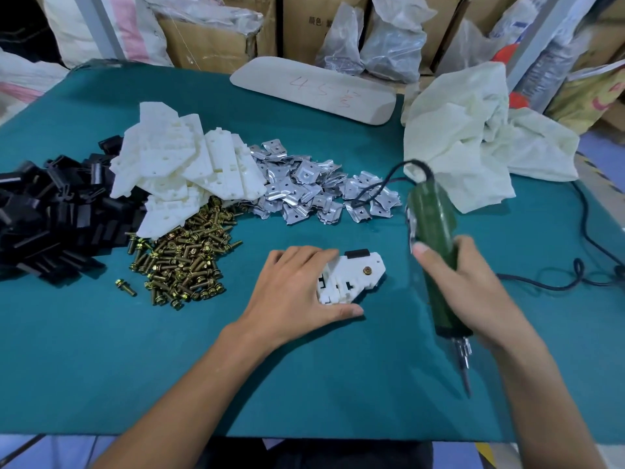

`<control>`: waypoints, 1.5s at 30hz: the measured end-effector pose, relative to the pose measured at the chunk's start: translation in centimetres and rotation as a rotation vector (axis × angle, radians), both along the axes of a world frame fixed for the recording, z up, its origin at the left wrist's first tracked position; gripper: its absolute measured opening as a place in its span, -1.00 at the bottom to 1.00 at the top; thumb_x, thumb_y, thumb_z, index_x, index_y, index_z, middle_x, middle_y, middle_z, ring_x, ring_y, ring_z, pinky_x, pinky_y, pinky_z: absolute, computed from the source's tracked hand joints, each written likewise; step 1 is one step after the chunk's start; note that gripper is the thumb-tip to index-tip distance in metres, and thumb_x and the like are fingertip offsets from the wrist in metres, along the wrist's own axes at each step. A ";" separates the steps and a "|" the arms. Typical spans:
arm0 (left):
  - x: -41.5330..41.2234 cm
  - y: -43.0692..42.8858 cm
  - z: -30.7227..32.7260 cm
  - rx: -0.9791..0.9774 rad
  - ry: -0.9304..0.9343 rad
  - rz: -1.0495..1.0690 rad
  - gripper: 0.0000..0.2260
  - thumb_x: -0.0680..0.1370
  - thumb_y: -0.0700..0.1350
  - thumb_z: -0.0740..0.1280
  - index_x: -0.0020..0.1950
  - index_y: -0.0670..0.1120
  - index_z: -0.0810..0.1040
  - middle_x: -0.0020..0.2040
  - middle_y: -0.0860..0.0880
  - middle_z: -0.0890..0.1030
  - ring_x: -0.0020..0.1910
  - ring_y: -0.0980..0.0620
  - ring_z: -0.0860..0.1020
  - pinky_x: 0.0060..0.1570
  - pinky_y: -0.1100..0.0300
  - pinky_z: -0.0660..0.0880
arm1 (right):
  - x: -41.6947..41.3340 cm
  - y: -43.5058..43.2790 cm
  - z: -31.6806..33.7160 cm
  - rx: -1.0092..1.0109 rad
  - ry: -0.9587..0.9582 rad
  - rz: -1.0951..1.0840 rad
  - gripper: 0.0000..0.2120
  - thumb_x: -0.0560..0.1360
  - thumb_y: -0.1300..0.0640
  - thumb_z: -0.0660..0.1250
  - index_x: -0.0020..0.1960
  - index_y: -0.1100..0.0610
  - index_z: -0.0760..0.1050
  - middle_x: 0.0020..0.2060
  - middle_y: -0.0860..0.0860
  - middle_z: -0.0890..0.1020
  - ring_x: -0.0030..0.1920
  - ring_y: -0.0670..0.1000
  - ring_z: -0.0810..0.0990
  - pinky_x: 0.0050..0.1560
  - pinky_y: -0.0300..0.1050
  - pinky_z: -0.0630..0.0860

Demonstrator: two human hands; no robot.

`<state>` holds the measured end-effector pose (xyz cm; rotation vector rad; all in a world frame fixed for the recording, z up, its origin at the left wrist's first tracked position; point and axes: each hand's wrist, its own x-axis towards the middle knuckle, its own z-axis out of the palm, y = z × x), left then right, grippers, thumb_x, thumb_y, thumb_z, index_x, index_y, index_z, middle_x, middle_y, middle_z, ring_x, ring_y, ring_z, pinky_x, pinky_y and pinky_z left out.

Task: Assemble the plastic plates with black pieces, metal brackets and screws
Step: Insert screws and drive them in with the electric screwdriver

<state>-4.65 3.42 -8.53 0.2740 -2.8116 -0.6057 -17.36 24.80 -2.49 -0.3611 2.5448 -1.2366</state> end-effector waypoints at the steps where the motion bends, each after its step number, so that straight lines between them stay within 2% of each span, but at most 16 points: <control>1: 0.0 0.1 0.0 0.005 0.006 0.006 -0.12 0.32 0.63 0.16 0.45 0.10 0.43 0.31 0.15 0.52 0.28 0.13 0.38 0.22 0.22 0.18 | 0.1 0.4 -0.5 0.117 0.039 0.023 -0.65 0.54 -0.34 0.31 -0.01 -0.07 0.38 -0.18 -0.09 0.57 -0.22 -0.11 0.56 -0.26 -0.08 0.42; 4: 0.1 0.2 0.2 0.042 0.036 0.027 -0.15 0.32 0.62 0.17 0.41 0.09 0.46 0.29 0.13 0.55 0.24 0.13 0.38 0.16 0.26 0.15 | 0.3 0.6 -1.5 0.304 0.111 0.048 -0.57 0.53 -0.40 0.24 -0.10 -0.02 0.42 -0.19 -0.09 0.57 -0.17 -0.12 0.52 -0.24 -0.07 0.34; 7: 0.3 0.3 0.5 0.085 0.067 0.045 -0.18 0.32 0.58 0.22 0.39 0.09 0.50 0.27 0.15 0.56 0.20 0.17 0.37 0.10 0.31 0.12 | 0.0 0.4 -1.4 0.461 0.213 0.066 -0.45 0.52 -0.42 0.21 -0.27 0.06 0.41 -0.26 0.06 0.54 -0.22 0.07 0.51 -0.31 -0.07 0.26; 9: 0.3 0.3 0.7 0.133 0.081 0.064 -0.20 0.31 0.57 0.25 0.38 0.09 0.51 0.27 0.18 0.56 0.18 0.20 0.37 0.10 0.30 0.15 | -0.1 0.7 -0.9 0.513 0.245 0.044 -0.44 0.52 -0.41 0.21 -0.21 0.11 0.49 -0.19 0.09 0.57 -0.11 0.16 0.53 -0.22 -0.06 0.34; 11: 0.4 0.3 0.8 0.197 0.104 0.083 -0.21 0.30 0.56 0.27 0.37 0.10 0.51 0.24 0.20 0.55 0.14 0.25 0.37 0.10 0.27 0.20 | 0.5 0.8 -0.4 0.424 0.355 -0.022 -0.54 0.54 -0.34 0.25 0.02 0.06 0.58 -0.06 0.04 0.59 0.05 0.16 0.53 -0.01 -0.01 0.40; 13: 0.4 0.2 0.9 0.274 0.120 0.105 -0.21 0.29 0.56 0.28 0.37 0.11 0.51 0.21 0.22 0.54 0.11 0.29 0.36 0.11 0.24 0.26 | 2.2 0.1 0.3 0.153 0.432 -0.003 -0.71 0.55 -0.29 0.27 0.05 -0.10 0.57 -0.18 -0.08 0.60 -0.05 0.05 0.58 -0.07 -0.01 0.45; 16: 0.5 0.0 1.0 0.384 0.126 0.120 -0.25 0.32 0.54 0.26 0.37 0.12 0.51 0.19 0.18 0.55 0.14 0.20 0.43 0.16 0.17 0.38 | 5.3 -2.2 0.4 -0.176 0.134 0.331 -0.70 0.53 -0.34 0.23 0.19 -0.31 0.55 -0.23 -0.07 0.67 -0.24 -0.08 0.64 -0.21 -0.18 0.58; 19: 0.6 -0.2 1.1 0.446 0.144 0.112 -0.29 0.39 0.51 0.20 0.38 0.10 0.50 0.16 0.18 0.56 0.11 0.16 0.48 0.15 0.12 0.45 | 6.5 -4.4 -1.0 -0.135 0.099 0.494 -0.58 0.54 -0.48 0.09 0.31 -0.42 0.47 -0.10 -0.08 0.69 -0.12 -0.04 0.66 0.02 0.01 0.63; 23: 1.2 -0.4 1.1 0.553 0.215 0.090 -0.37 0.49 0.47 0.13 0.38 0.12 0.51 0.12 0.17 0.59 0.09 0.23 0.53 0.05 0.26 0.43 | 6.3 -5.8 -1.5 -0.400 0.056 0.297 -0.70 0.50 -0.32 0.32 0.09 -0.17 0.60 -0.09 -0.07 0.70 -0.08 0.02 0.66 0.05 0.26 0.60; 27: 1.2 -0.5 0.8 0.622 0.231 0.102 -0.54 0.54 0.37 0.15 0.30 0.17 0.53 -0.01 0.21 0.65 -0.07 0.25 0.57 -0.11 0.37 0.40 | 3.9 -4.2 -1.3 -0.482 0.107 0.153 -0.76 0.42 -0.06 0.51 0.01 -0.08 0.53 -0.21 -0.11 0.63 -0.24 -0.07 0.55 -0.18 -0.10 0.55; 31: 0.7 -0.4 0.4 0.653 0.238 0.100 -0.62 0.55 0.32 0.19 0.21 0.16 0.57 -0.03 0.32 0.63 -0.06 0.21 0.60 -0.11 0.42 0.42 | -1.7 0.0 0.9 -0.395 0.287 -0.017 -0.75 0.50 0.07 0.42 0.11 -0.21 0.51 -0.16 -0.31 0.60 -0.23 -0.22 0.52 -0.25 -0.32 0.46; 33: 0.6 -0.4 0.3 0.643 0.232 0.093 -0.65 0.54 0.31 0.20 0.16 0.16 0.58 -0.05 0.33 0.63 -0.08 0.20 0.60 -0.13 0.41 0.44 | -5.2 2.2 1.4 -0.291 0.357 -0.129 -0.66 0.54 0.08 0.40 0.18 -0.27 0.42 -0.13 -0.18 0.64 -0.20 -0.12 0.60 -0.23 -0.19 0.49; 37: 0.5 -0.4 0.2 0.628 0.227 0.095 -0.73 0.55 0.27 0.23 0.07 0.17 0.59 -0.10 0.33 0.63 -0.16 0.24 0.59 -0.20 0.48 0.39 | -12.0 6.4 0.2 -0.030 0.341 -0.356 -0.64 0.56 0.08 0.36 0.30 -0.03 0.34 -0.16 -0.04 0.61 -0.03 0.18 0.64 -0.06 0.02 0.49; 40: 0.4 -0.4 0.1 0.633 0.235 0.093 -0.77 0.56 0.24 0.25 0.04 0.16 0.60 -0.11 0.33 0.64 -0.16 0.24 0.59 -0.20 0.47 0.40 | -14.7 8.5 -1.4 0.046 0.261 -0.455 -0.64 0.55 0.05 0.36 0.31 0.01 0.36 -0.14 -0.04 0.58 0.06 0.18 0.60 -0.01 0.00 0.44; 43: 0.5 -0.4 0.2 0.632 0.241 0.089 -0.74 0.54 0.30 0.23 0.01 0.19 0.60 -0.12 0.32 0.65 -0.16 0.23 0.59 -0.19 0.44 0.43 | -15.9 9.7 -2.5 0.018 0.188 -0.516 -0.60 0.54 0.01 0.35 0.34 0.04 0.38 0.08 0.08 0.61 0.10 0.17 0.59 0.05 0.03 0.51; 45: 0.5 -0.3 0.2 0.627 0.246 0.088 -0.74 0.54 0.30 0.23 0.00 0.20 0.60 -0.12 0.32 0.65 -0.15 0.23 0.59 -0.19 0.43 0.44 | -16.4 10.3 -2.8 0.142 0.184 -0.523 -0.55 0.55 0.00 0.32 0.39 0.10 0.41 0.20 0.12 0.58 0.17 0.19 0.55 0.12 0.02 0.46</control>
